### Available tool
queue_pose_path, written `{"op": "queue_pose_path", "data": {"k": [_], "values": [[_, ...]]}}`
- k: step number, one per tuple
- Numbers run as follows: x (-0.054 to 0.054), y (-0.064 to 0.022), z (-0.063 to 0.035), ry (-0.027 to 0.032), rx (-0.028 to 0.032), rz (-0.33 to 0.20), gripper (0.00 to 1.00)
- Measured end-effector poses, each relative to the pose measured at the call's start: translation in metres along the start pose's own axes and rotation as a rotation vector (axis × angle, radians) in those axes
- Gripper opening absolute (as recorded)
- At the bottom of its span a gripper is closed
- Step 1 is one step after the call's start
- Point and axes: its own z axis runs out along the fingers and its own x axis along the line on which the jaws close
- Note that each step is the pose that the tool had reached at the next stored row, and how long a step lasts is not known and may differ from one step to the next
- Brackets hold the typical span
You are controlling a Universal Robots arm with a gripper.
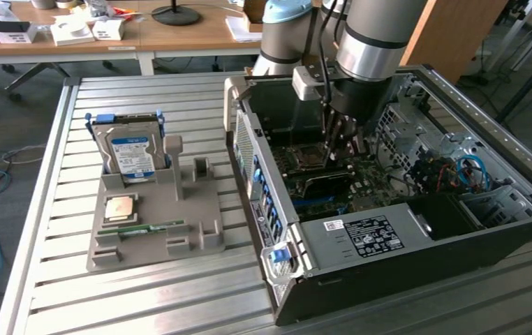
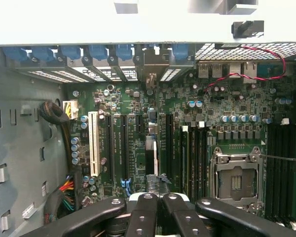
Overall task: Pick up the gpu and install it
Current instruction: 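Press down on the gpu until it lock into place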
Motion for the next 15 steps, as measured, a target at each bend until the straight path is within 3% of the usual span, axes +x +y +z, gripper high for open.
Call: {"op": "queue_pose_path", "data": {"k": [7, 10, 15], "values": [[0.0, 0.0003, 0.0095, 0.0003, -0.0001, 0.0, 0.11], [-0.003, 0.0088, 0.0104, -0.0001, 0.0001, 0.0, 0.11], [-0.004, 0.01, 0.0115, -0.0002, 0.0001, 0.0, 0.11]]}}
